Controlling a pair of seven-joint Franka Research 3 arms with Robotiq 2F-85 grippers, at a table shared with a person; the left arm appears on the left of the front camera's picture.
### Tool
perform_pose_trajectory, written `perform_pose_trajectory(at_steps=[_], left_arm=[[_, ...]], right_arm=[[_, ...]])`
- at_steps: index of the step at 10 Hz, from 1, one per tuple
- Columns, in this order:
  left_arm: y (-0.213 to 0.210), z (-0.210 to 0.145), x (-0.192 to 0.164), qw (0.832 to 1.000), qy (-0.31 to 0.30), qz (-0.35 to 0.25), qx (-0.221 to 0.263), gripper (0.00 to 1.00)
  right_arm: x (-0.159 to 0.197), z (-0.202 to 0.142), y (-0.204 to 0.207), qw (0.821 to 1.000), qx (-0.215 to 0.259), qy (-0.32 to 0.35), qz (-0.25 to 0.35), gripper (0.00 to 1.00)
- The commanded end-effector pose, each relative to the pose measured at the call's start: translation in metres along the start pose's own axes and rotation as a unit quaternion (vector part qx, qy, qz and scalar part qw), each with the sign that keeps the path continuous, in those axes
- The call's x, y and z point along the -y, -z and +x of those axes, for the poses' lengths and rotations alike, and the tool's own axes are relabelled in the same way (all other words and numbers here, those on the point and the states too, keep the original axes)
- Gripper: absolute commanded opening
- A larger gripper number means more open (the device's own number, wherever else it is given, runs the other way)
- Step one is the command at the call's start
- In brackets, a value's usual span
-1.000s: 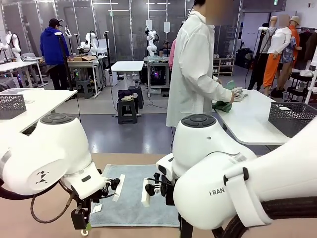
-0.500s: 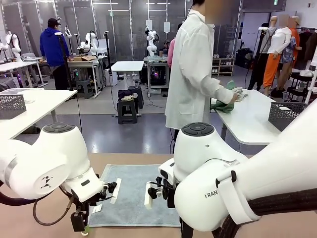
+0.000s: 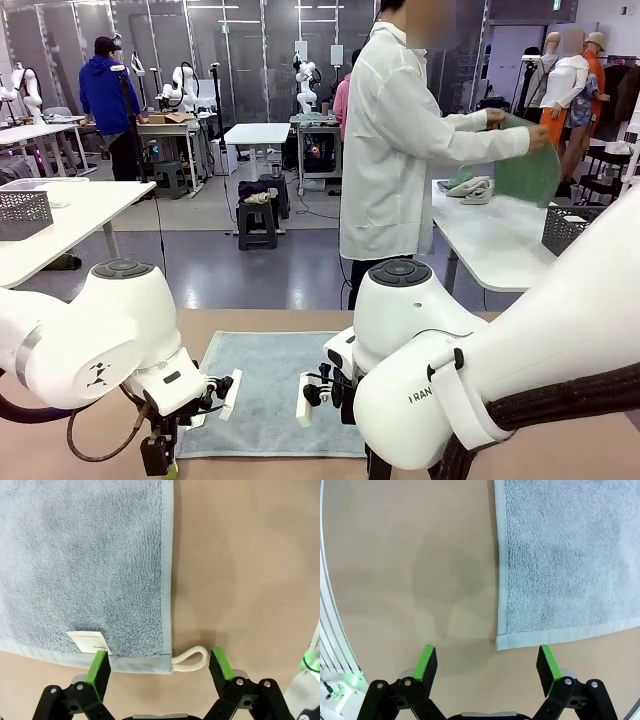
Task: Fold the towels and place them in the basket.
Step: When a person lays out a Towel with hook on the table, fold it in half twice.
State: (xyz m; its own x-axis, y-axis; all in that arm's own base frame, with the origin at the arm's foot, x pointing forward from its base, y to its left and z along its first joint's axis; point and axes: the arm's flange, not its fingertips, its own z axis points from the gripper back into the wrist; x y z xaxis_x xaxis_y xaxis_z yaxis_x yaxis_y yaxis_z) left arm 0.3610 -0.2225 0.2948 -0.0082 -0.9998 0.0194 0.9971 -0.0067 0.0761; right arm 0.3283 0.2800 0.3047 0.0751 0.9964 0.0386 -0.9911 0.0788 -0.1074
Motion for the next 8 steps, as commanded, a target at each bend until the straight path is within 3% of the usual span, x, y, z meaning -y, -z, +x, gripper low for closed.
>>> perform_pose_trajectory(at_steps=[1,4,5,8], left_arm=[[0.0094,-0.0119,0.0173,1.000,0.007,0.002,0.006,1.00],[0.0091,-0.0116,0.0178,1.000,0.009,0.008,0.005,1.00],[0.0094,-0.0117,0.0165,1.000,0.007,0.009,0.005,0.80],[0.0087,-0.0126,0.0169,1.000,0.001,0.008,0.009,0.80]], right_arm=[[0.0045,0.0050,0.0047,1.000,-0.002,0.004,-0.005,1.00],[0.0059,0.0053,0.0065,1.000,0.000,-0.005,0.002,1.00],[0.0072,0.0043,0.0076,1.000,0.001,-0.006,0.002,0.80],[0.0086,0.0022,0.0118,1.000,0.000,0.003,0.010,0.81]])
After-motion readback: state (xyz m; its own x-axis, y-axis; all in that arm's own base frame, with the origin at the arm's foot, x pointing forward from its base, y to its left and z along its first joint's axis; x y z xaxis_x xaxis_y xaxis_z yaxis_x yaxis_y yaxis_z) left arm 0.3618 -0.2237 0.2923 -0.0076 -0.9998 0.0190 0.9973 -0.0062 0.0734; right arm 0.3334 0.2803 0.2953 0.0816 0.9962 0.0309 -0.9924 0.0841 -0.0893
